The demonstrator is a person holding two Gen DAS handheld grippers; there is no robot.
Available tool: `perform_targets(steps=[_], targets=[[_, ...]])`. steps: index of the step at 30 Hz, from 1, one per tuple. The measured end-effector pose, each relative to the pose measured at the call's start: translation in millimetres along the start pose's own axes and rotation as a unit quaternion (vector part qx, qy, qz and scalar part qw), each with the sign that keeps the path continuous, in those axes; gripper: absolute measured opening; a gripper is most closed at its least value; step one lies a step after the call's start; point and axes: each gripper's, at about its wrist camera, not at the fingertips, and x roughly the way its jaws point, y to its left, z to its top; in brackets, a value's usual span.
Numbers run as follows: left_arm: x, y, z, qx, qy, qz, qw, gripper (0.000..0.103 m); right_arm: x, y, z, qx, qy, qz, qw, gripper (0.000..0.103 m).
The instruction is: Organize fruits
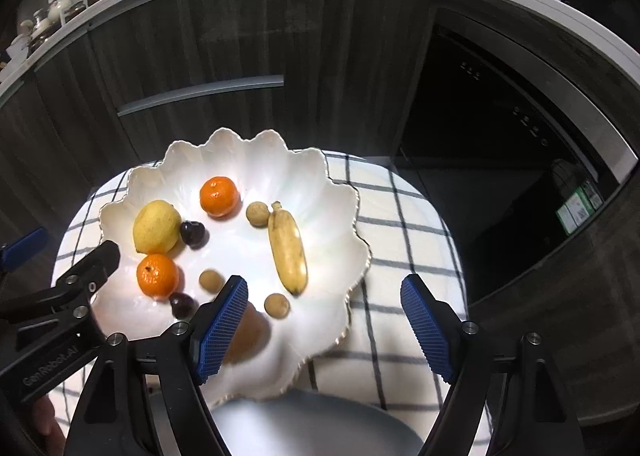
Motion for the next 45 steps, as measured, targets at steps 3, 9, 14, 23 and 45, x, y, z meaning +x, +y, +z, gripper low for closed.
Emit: perform_targets(steps=[3,9,14,23,45], targets=[[-17,-1,-4,-0.001,-0.006,0.005,1.0000,0.099,-14,-6,-6,0.008,-0.004,-0.002,1.000,0.085],[-50,0,-16,-0.009,-0.013,0.008,0.9998,0.100,-46,-12,-18,0.012,-0.020,-0.006,1.000,0.087],[-72,2,-31,-0.012,-0.021,0.013,0.9996,0.100,-67,-14,-27,0.007,-0.033,-0.012,0.999,0.087],[-101,11,-53,-0.029,-0.030,0.019,0.9989,0.100,-96,-9,-47,0.003,-0.046,-0.009,0.999,0.087],[-188,18,-110,-0.046,-0.056,0.021,0.9971,0.103,-189,-7,-96,0.002,-0.101,-0.004,0.995,0.087]])
